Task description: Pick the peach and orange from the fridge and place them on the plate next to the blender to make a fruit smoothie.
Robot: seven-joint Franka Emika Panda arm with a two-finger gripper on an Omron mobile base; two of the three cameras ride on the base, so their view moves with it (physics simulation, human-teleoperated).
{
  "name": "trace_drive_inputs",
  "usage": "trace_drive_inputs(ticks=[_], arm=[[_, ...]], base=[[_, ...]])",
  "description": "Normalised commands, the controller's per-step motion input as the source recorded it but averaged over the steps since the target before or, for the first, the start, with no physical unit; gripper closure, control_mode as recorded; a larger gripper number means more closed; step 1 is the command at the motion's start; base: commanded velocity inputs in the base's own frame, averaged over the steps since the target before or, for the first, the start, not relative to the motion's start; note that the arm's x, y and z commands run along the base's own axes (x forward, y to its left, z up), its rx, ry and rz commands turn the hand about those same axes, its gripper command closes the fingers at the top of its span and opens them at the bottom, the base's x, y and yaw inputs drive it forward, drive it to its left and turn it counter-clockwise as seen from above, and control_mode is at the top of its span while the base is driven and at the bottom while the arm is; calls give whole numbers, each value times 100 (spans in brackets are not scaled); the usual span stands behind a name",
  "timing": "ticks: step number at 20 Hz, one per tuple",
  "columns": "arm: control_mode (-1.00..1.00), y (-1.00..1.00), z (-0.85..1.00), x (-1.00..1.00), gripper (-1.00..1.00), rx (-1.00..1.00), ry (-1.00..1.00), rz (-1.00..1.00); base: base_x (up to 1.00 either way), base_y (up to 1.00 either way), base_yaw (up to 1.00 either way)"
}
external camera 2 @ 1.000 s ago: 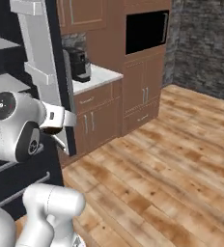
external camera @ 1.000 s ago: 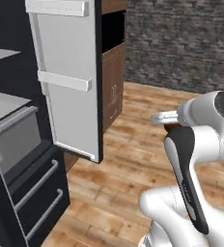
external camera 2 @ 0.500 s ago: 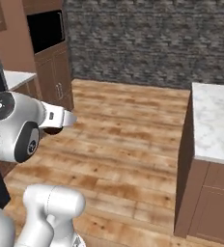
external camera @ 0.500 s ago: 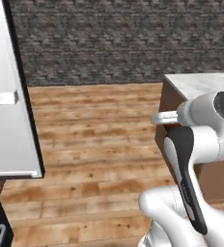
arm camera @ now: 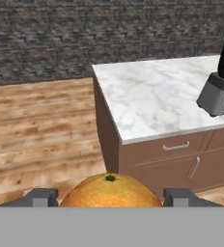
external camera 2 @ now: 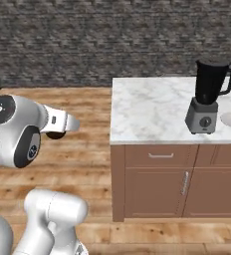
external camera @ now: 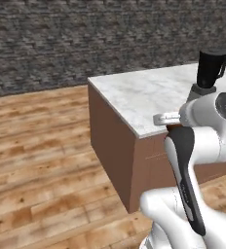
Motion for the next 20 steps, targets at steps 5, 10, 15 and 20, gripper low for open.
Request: trace_drive_inputs(ticks=[5, 10, 15, 20], arm=[[100, 0, 0, 0, 100, 0, 0, 0], [100, 0, 0, 0, 100, 0, 0, 0], [100, 0, 0, 0, 100, 0, 0, 0], [100, 0, 0, 0, 100, 0, 0, 0]], base=[[22, -100, -31], [70, -100, -15], [99, -100, -1], [87, -100, 0]])
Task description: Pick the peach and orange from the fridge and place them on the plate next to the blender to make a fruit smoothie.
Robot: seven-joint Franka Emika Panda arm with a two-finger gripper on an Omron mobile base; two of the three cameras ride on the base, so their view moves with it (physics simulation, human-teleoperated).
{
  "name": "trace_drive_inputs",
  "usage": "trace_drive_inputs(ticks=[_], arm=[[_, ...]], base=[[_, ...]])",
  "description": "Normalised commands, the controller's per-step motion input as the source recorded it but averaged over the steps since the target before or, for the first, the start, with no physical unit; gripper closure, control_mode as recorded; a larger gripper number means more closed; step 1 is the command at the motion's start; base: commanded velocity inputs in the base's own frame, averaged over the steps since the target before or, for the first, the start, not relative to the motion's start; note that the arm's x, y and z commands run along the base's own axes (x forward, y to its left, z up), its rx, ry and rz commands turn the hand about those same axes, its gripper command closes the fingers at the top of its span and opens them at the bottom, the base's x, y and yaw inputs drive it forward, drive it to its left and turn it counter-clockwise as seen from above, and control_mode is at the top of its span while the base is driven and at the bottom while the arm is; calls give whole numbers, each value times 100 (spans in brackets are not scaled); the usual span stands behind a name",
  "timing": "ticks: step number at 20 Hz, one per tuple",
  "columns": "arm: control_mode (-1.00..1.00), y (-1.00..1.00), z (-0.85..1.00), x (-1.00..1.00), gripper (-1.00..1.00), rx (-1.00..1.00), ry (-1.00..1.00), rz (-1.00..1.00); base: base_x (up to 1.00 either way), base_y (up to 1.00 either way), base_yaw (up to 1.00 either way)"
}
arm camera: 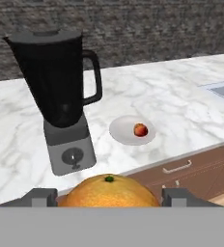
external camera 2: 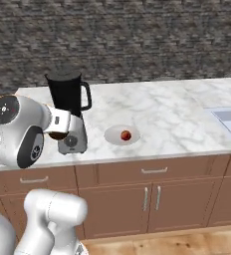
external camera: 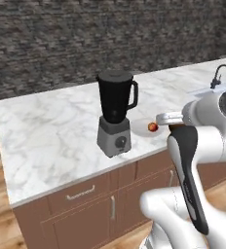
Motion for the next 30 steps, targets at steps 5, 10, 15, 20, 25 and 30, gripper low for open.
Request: trace_drive_inputs(ticks=[5, 10, 15, 20, 25, 30], arm=[[100, 0, 0, 0, 100, 0, 0, 0], [100, 0, 0, 0, 100, 0, 0, 0], [100, 0, 0, 0, 100, 0, 0, 0], [100, 0, 0, 0, 100, 0, 0, 0], [100, 0, 0, 0, 100, 0, 0, 0], [100, 0, 0, 0, 100, 0, 0, 0]], base=[[67, -100, 7], [54, -88, 44], [25, -28, 33], [22, 12, 23], [60, 0, 4], [45, 0, 0]])
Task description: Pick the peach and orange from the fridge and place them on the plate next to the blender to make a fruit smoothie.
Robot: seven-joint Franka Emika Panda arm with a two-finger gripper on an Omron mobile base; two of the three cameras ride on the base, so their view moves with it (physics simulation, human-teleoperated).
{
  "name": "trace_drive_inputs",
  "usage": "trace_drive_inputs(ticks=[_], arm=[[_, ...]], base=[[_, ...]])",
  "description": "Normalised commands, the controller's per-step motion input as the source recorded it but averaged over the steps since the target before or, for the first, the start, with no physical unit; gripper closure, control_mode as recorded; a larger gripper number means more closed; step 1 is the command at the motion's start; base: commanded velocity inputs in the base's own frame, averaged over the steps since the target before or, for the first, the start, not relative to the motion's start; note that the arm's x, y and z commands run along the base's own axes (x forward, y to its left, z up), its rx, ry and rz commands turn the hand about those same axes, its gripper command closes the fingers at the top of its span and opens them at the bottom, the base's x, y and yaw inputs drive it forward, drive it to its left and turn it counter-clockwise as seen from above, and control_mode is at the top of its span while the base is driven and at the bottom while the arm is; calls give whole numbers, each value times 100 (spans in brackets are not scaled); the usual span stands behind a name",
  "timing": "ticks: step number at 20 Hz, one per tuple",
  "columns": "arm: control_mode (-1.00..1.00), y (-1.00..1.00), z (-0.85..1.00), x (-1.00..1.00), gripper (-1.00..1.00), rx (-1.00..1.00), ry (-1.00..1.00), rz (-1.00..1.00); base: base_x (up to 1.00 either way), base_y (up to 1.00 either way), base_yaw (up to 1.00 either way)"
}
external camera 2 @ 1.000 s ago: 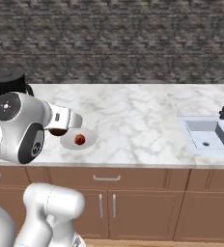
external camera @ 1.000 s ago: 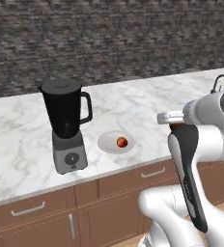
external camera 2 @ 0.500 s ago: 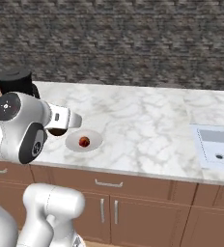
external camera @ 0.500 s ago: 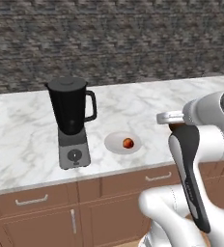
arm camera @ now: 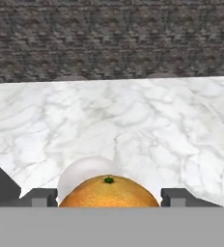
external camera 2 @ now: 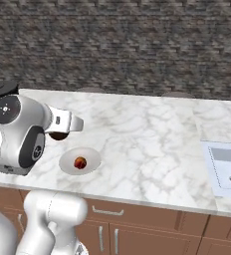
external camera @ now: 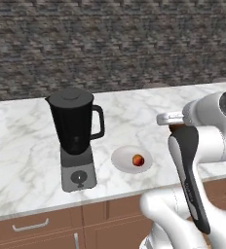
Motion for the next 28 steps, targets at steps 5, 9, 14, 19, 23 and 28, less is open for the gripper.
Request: trace_drive_inputs(ticks=[5, 9, 14, 19, 23, 28], arm=[[-100, 0, -2, 11, 100, 0, 45, 0], [-100, 3, -14, 22, 100, 0, 56, 4], [-100, 5, -66, 1, 100, 9, 14, 2], [-100, 10, -71, 20, 100, 11, 0, 4], [-100, 22, -19, 66, 100, 1, 1, 3], [-100, 15, -5, 56, 100, 0, 4, 2]], base=[[0, 0, 0], [0, 0, 0], [0, 0, 0], [0, 0, 0], [0, 0, 0], [0, 0, 0]])
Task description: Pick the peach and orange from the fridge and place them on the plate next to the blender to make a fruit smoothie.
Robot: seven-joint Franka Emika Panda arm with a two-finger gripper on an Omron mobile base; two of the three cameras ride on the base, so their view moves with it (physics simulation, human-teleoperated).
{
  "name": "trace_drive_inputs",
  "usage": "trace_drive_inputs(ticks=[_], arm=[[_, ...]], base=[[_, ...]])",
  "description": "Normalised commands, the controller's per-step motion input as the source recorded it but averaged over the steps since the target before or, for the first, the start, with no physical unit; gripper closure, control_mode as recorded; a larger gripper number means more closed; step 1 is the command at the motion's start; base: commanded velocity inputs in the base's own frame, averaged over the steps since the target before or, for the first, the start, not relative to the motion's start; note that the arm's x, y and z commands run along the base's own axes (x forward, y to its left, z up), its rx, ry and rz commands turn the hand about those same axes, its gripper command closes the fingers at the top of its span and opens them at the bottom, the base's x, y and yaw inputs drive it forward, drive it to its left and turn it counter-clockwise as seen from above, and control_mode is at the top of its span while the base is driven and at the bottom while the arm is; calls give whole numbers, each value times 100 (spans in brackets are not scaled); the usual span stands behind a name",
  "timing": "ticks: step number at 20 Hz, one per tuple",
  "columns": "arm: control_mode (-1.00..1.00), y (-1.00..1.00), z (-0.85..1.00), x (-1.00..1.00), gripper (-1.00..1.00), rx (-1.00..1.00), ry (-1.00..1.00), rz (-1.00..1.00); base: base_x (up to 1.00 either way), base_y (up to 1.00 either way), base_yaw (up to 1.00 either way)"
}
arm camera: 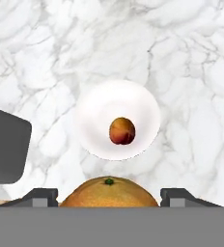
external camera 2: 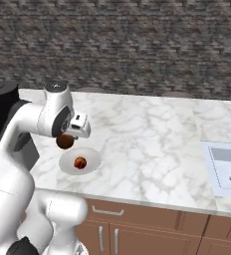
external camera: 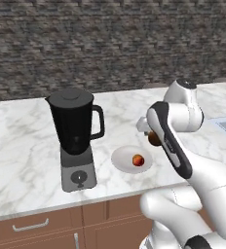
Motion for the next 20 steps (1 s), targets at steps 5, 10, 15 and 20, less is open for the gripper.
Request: trace_drive_inputs(ticks=[5, 10, 15, 20], arm=[[-100, 16, -31, 35, 100, 0, 13, 1], [-100, 29, -41, 33, 100, 0, 13, 1], [-100, 11, -44, 20, 100, 0, 14, 1], [-100, 1, -54, 6, 100, 0, 12, 2]], base=[[0, 0, 0], [0, 0, 0], [0, 0, 0], [0, 0, 0]])
